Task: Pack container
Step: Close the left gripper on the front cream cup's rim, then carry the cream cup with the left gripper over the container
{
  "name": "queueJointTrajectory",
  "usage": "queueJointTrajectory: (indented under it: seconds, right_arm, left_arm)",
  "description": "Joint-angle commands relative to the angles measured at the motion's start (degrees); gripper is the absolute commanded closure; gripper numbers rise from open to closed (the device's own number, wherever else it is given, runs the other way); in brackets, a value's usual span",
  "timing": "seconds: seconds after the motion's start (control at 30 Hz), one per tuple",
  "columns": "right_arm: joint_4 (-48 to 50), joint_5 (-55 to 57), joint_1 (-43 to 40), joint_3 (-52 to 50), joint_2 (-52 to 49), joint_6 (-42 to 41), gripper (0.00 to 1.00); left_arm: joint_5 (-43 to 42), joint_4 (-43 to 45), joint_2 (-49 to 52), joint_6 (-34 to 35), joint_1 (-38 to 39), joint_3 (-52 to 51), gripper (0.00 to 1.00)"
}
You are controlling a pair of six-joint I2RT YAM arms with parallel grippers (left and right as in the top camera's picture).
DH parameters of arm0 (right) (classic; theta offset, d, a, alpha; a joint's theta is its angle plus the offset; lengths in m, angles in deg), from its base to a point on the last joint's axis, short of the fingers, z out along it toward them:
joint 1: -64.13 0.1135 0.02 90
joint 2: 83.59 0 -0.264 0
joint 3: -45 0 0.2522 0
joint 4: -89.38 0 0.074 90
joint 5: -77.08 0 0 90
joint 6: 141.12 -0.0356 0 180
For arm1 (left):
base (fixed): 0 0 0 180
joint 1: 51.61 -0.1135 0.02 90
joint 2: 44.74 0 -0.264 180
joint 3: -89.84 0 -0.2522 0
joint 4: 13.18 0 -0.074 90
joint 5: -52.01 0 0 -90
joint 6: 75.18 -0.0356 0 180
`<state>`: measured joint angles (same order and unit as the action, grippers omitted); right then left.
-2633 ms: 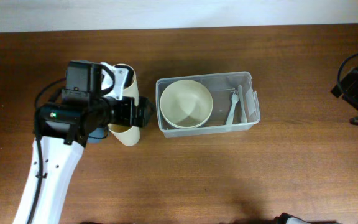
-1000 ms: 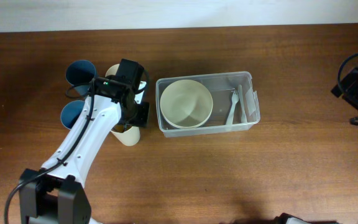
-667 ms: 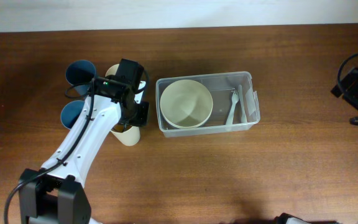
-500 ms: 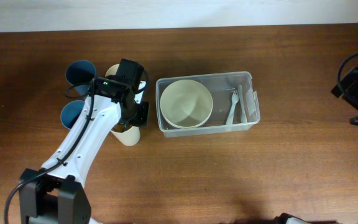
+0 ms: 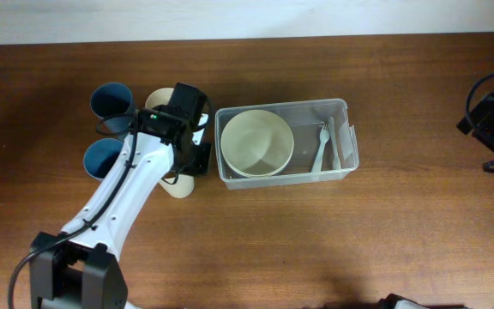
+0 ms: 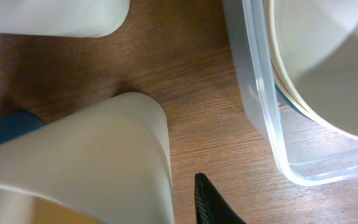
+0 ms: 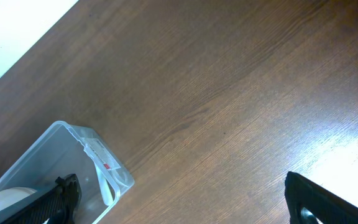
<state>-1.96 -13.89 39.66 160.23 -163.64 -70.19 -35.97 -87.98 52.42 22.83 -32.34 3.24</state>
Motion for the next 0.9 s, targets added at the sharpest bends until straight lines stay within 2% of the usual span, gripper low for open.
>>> queueJointTrajectory:
  seconds: [0.0, 0.13, 0.57, 0.73, 0.87]
  right_arm:
    - [0.2, 0.2, -0.3, 0.6, -0.1, 0.1, 0.01]
    - [0.2, 0.2, -0.3, 0.6, -0.1, 0.1, 0.01]
    - [0.2, 0.2, -0.3, 0.6, -0.1, 0.1, 0.01]
    - [0.2, 0.2, -0.3, 0.6, -0.1, 0.1, 0.01]
    - [0.2, 0.2, -0.3, 0.6, -0.1, 0.1, 0.01]
  left_arm:
    - [1.9, 0.1, 0.7, 0.2, 0.1, 0.9, 0.83]
    - [1.9, 0.1, 0.7, 0.2, 0.1, 0.9, 0.98]
    - [1.8, -5.1, 0.1, 1.6, 0.3, 3.1, 0.98]
    - [1.7, -12.0, -1.1, 1.6, 2.3, 11.0, 0.98]
    - [1.6, -17.7, -1.6, 1.6, 6.3, 21.3, 0.98]
